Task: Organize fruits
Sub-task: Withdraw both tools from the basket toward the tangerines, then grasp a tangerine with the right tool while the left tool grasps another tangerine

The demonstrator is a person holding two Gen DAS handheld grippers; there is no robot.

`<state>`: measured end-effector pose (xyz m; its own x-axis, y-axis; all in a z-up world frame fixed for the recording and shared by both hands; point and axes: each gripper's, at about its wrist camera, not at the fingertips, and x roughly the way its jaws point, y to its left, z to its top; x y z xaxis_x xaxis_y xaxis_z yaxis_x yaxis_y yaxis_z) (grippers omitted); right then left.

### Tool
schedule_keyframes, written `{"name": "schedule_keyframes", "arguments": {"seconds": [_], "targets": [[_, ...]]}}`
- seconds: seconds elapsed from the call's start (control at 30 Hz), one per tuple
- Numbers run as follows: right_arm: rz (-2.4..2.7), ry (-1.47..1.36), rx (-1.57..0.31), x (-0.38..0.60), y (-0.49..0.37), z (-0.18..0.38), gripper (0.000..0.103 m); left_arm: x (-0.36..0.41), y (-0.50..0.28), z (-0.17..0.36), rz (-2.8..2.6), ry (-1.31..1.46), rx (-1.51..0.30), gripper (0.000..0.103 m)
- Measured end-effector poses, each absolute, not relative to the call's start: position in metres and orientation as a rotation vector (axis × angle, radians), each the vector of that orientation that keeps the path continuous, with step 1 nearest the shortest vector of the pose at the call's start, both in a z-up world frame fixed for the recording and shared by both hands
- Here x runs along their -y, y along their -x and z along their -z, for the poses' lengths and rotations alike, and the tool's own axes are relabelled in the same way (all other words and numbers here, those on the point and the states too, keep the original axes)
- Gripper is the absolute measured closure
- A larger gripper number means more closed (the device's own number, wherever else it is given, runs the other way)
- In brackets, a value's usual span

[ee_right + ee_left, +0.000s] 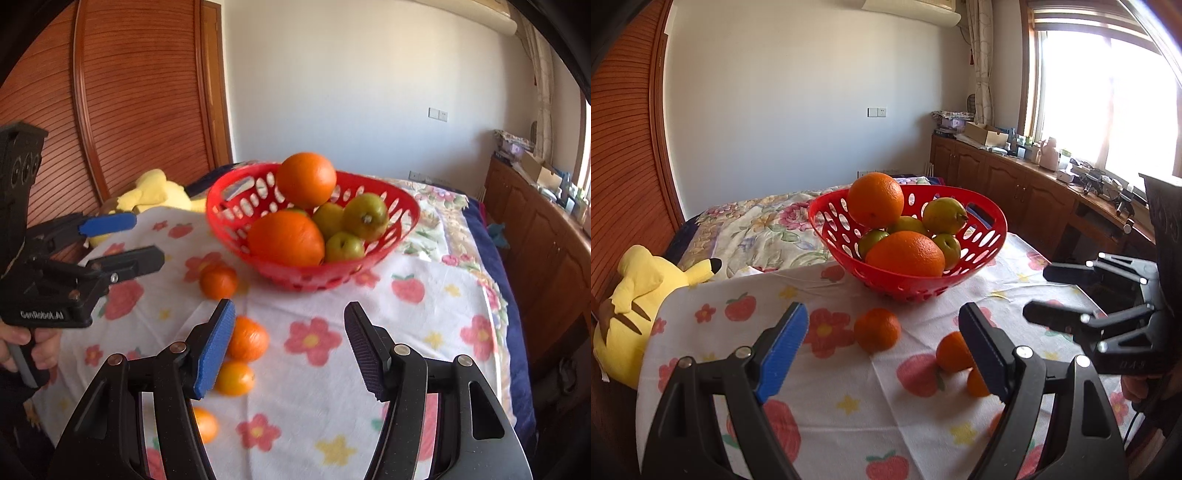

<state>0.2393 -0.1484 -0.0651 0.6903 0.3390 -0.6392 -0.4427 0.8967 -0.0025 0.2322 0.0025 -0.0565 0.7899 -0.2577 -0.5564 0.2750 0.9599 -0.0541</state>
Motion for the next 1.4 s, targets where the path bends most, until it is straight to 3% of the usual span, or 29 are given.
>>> {"name": "schedule_keyframes", "arguments": {"seconds": [0.6,1.4], "targets": [[-0.459,0.134,-0.740,0.127,-0.171,0.100,0.047,-0.015,-0.171,0.074,0.245,-0.009,-0.562,0.019],[-0.487,0.109,-0.828,0.111,-0.171,0.132,0.055,-0.012,-0.154,0.108,0.276,0.005,-0.652,0.019]]}}
